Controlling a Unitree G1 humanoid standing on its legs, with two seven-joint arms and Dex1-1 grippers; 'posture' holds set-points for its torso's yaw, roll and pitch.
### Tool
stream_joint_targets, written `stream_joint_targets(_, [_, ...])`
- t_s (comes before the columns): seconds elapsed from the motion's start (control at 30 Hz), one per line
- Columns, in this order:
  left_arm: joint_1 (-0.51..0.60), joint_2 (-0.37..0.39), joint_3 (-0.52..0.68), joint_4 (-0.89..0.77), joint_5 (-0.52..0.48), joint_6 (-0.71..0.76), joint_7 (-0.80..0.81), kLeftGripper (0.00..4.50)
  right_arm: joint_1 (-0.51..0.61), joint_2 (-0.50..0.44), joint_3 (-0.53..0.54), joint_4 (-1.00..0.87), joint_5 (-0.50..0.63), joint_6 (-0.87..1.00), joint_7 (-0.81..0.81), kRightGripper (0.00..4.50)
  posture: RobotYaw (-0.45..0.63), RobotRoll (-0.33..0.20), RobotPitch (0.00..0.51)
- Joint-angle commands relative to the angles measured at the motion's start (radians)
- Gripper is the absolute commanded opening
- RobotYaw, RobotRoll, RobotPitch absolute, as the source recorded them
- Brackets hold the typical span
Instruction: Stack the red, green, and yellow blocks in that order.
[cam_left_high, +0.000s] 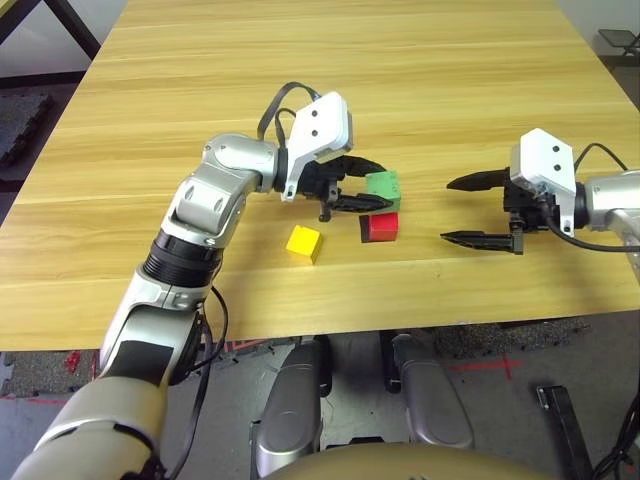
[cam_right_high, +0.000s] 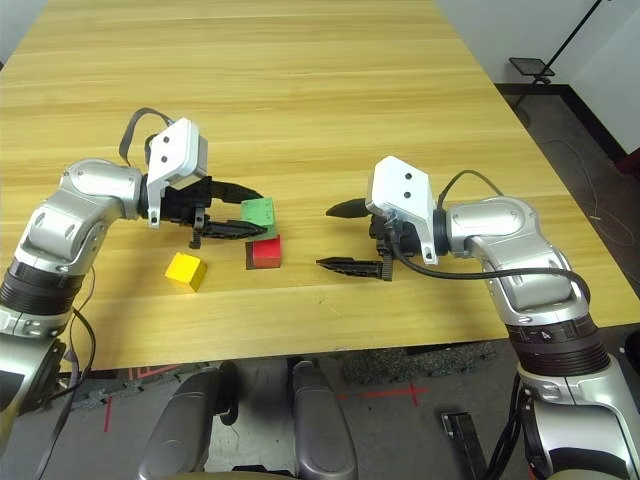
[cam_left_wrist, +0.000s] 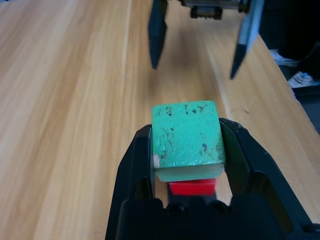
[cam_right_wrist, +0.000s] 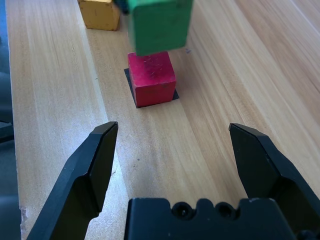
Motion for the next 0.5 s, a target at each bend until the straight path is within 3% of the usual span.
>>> stream_joint_targets(0.03, [0.018, 0.001, -0.026, -0.003, 0.008, -0.027, -0.007, 2.03, 0.008, 0.005, 0.001, -0.018, 0.016, 0.0, -0.002, 4.5, 0.09, -0.009, 0.238])
stream_joint_targets(0.5, [0.014, -0.03, -0.053, 0.081, 0.035, -0.092, 0.007, 2.03, 0.014, 0.005, 0.001, -0.033, 0.016, 0.002, -0.008, 4.5, 0.07, -0.019, 0.238])
